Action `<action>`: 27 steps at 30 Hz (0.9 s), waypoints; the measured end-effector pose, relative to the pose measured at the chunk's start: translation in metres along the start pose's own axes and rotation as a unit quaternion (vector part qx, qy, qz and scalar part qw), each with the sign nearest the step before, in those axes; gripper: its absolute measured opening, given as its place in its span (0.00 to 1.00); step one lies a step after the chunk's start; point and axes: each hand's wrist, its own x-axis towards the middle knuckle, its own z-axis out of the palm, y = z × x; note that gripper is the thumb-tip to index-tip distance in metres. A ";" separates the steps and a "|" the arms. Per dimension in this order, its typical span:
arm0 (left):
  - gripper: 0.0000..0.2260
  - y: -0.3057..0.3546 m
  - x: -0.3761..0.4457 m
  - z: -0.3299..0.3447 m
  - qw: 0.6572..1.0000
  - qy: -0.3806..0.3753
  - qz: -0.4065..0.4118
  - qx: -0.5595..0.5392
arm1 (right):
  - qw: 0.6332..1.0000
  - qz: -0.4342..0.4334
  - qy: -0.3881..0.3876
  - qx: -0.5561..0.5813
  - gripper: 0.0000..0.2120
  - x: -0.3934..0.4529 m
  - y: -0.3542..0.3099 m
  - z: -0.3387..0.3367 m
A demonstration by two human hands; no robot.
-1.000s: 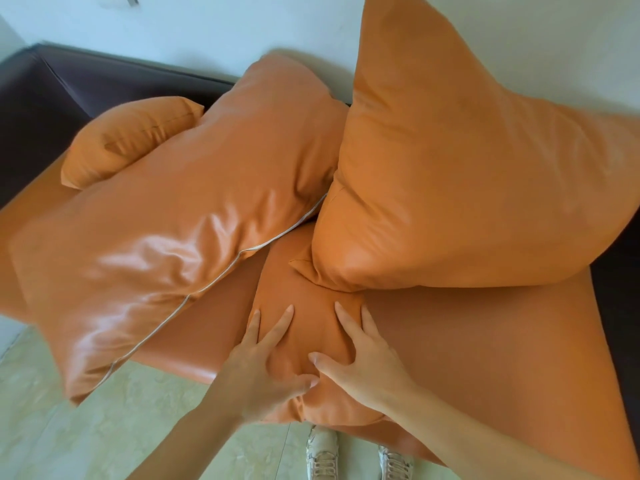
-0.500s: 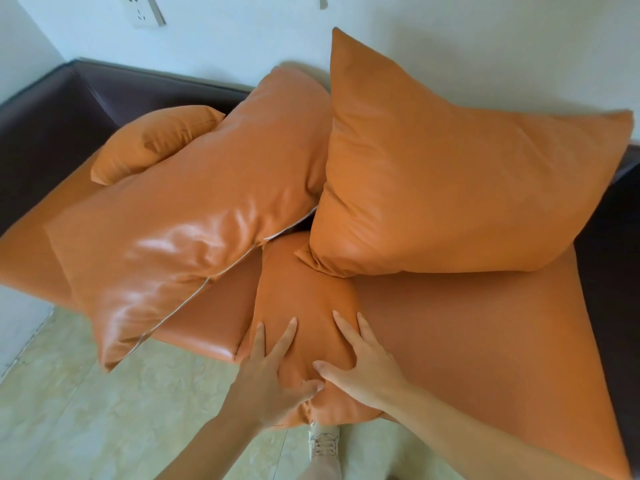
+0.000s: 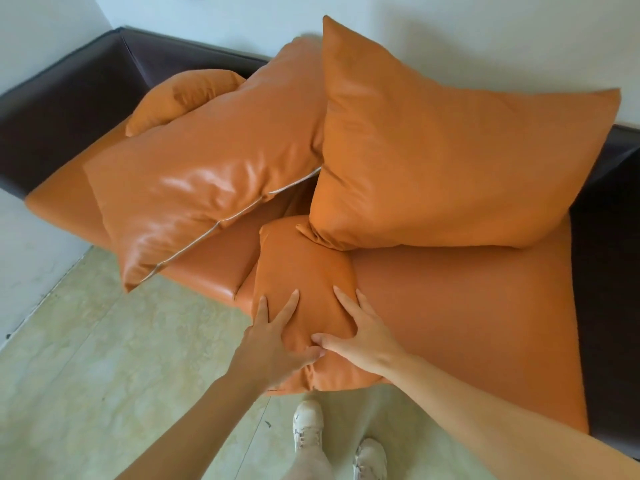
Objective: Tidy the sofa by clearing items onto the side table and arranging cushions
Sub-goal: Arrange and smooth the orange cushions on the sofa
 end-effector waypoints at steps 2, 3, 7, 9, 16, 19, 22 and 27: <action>0.47 -0.001 -0.013 0.003 1.000 0.001 -0.002 -0.002 | 1.000 -0.006 0.002 -0.003 0.45 -0.012 0.003 0.005; 0.47 -0.001 -0.019 0.004 1.000 0.002 -0.002 -0.001 | 1.000 -0.008 0.003 -0.004 0.44 -0.017 0.004 0.007; 0.47 -0.006 -0.041 0.009 1.000 -0.003 -0.002 0.011 | 1.000 -0.010 0.005 0.006 0.43 -0.040 0.007 0.018; 0.47 -0.010 -0.054 0.012 1.000 -0.004 0.001 0.018 | 1.000 -0.010 0.009 0.010 0.43 -0.052 0.009 0.026; 0.45 -0.016 -0.111 0.022 0.997 -0.018 0.004 0.068 | 0.997 -0.022 0.033 0.063 0.43 -0.101 0.025 0.064; 0.44 -0.006 -0.130 0.024 0.994 -0.021 0.013 0.105 | 0.993 -0.031 0.051 0.105 0.45 -0.119 0.037 0.074; 0.41 0.017 -0.143 0.027 0.986 -0.014 0.037 0.164 | 0.984 -0.033 0.082 0.151 0.44 -0.138 0.052 0.075; 0.38 0.072 -0.152 0.037 0.973 -0.004 0.085 0.215 | 0.970 -0.034 0.141 0.193 0.41 -0.166 0.085 0.049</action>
